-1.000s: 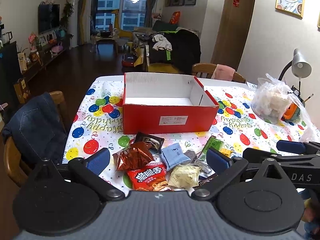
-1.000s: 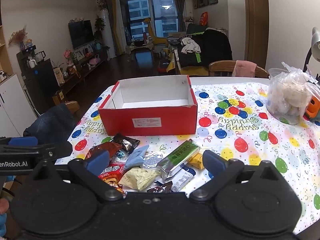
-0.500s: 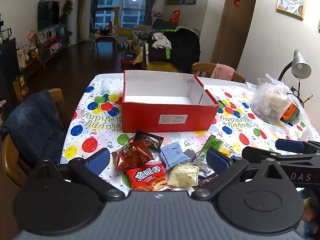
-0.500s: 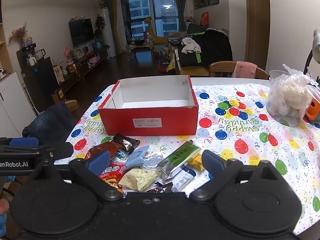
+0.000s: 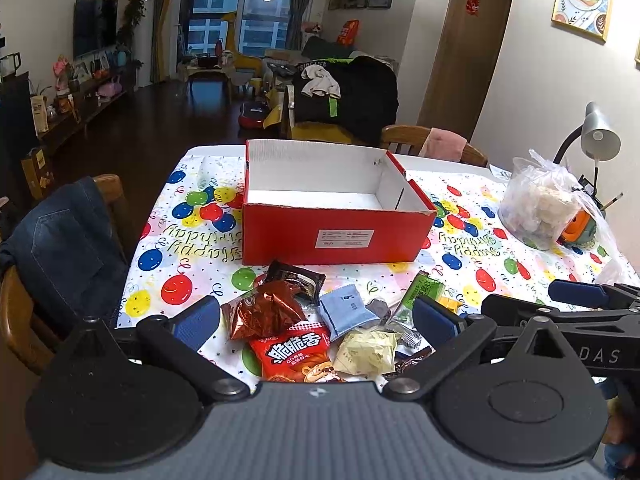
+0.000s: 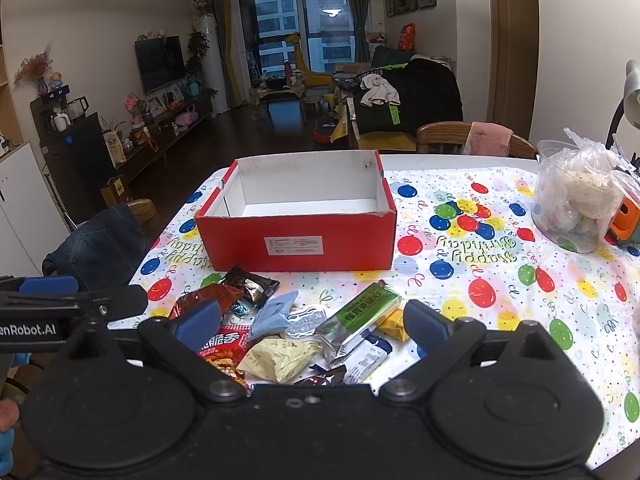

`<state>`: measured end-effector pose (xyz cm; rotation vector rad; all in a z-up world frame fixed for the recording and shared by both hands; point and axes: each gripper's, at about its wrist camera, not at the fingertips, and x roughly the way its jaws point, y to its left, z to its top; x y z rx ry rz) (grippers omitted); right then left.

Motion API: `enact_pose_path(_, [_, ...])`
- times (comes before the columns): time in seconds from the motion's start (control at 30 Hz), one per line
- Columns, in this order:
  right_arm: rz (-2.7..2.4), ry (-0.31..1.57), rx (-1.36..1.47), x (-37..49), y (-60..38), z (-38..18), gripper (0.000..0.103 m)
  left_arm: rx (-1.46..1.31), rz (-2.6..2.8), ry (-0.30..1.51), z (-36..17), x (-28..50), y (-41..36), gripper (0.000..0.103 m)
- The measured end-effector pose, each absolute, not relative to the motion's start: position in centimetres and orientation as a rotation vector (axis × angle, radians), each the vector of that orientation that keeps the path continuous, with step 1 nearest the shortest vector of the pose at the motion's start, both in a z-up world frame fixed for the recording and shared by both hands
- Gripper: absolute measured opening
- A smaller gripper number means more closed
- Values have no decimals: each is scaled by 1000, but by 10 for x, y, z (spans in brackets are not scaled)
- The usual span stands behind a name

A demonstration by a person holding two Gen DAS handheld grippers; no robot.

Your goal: Organize snacks

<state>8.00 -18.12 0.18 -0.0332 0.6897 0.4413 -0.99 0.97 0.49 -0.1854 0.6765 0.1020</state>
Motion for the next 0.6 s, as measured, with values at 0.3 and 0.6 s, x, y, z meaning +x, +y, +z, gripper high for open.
enact_pose_path(0.3, [416, 700, -37, 81, -177, 1, 98, -185, 85, 687, 5, -6, 4, 103])
enact_pose_path(0.6, [376, 709, -29, 86, -182, -3, 98, -226, 77, 746, -7, 12, 9, 103])
